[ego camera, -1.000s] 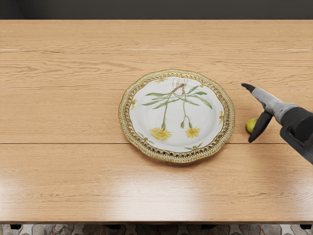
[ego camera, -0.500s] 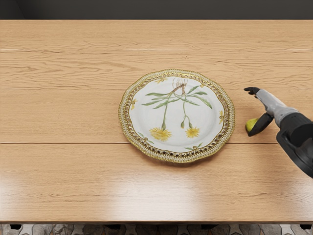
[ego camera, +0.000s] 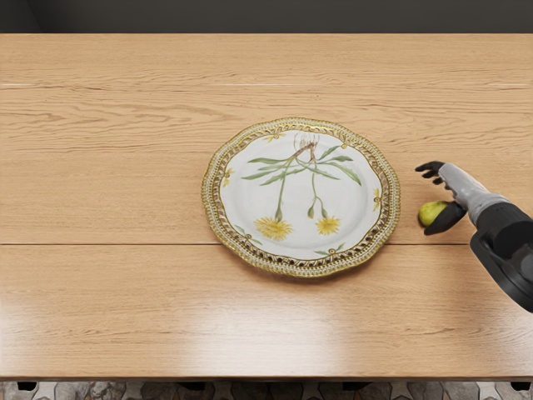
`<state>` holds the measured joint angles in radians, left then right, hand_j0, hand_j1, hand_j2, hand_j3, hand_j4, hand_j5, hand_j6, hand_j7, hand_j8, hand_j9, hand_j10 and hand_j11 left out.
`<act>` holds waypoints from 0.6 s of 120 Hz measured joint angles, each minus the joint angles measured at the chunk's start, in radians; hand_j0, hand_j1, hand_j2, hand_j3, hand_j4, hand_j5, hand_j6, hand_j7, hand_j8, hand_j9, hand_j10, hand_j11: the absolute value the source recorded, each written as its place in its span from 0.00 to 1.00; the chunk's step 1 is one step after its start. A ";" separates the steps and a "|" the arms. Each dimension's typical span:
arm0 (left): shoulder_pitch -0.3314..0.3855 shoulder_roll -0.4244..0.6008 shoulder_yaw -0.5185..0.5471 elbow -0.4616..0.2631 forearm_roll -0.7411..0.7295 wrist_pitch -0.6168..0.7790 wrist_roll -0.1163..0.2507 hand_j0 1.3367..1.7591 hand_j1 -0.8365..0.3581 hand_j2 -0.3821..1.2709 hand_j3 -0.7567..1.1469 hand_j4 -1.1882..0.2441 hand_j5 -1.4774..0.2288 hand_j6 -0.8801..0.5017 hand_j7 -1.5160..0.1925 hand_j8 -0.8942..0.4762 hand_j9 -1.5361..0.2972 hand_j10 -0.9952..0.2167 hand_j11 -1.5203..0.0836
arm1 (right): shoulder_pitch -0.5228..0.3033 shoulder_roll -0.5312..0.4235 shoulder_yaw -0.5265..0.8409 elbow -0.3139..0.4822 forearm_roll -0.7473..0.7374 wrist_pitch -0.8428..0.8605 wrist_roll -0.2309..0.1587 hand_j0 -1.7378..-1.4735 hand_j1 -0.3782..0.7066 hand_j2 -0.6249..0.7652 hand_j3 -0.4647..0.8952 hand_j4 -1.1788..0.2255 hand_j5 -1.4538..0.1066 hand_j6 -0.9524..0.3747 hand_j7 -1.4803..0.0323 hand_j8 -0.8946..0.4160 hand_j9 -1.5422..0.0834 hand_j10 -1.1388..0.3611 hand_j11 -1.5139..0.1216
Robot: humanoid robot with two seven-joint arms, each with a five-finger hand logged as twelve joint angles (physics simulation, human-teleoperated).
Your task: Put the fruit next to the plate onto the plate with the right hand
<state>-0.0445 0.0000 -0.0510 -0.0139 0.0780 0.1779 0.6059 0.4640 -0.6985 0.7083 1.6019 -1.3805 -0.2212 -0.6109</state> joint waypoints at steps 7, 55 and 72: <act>0.000 0.000 0.000 0.000 0.000 0.000 0.000 0.76 0.99 0.23 0.40 0.83 0.87 0.64 0.89 0.65 0.84 0.82 0.95 | -0.001 0.000 0.000 -0.001 0.000 0.001 0.000 0.30 0.34 0.41 0.34 0.63 0.69 0.50 0.73 0.46 0.72 0.57 0.70; 0.000 0.000 0.000 0.000 0.000 0.000 0.000 0.76 0.99 0.23 0.40 0.83 0.87 0.63 0.89 0.65 0.84 0.82 0.95 | -0.013 0.002 -0.003 -0.008 0.002 0.004 0.000 0.30 0.46 0.40 0.34 0.56 0.60 0.42 0.64 0.38 0.63 0.49 0.61; 0.000 0.000 0.000 0.000 0.000 0.000 0.000 0.76 0.99 0.23 0.40 0.83 0.87 0.63 0.89 0.65 0.84 0.82 0.95 | -0.014 0.002 -0.002 -0.008 0.001 0.008 0.001 0.31 0.50 0.44 0.34 0.52 0.55 0.37 0.59 0.34 0.58 0.45 0.56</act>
<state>-0.0445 0.0000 -0.0511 -0.0139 0.0780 0.1779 0.6058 0.4501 -0.6966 0.7065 1.5939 -1.3799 -0.2131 -0.6103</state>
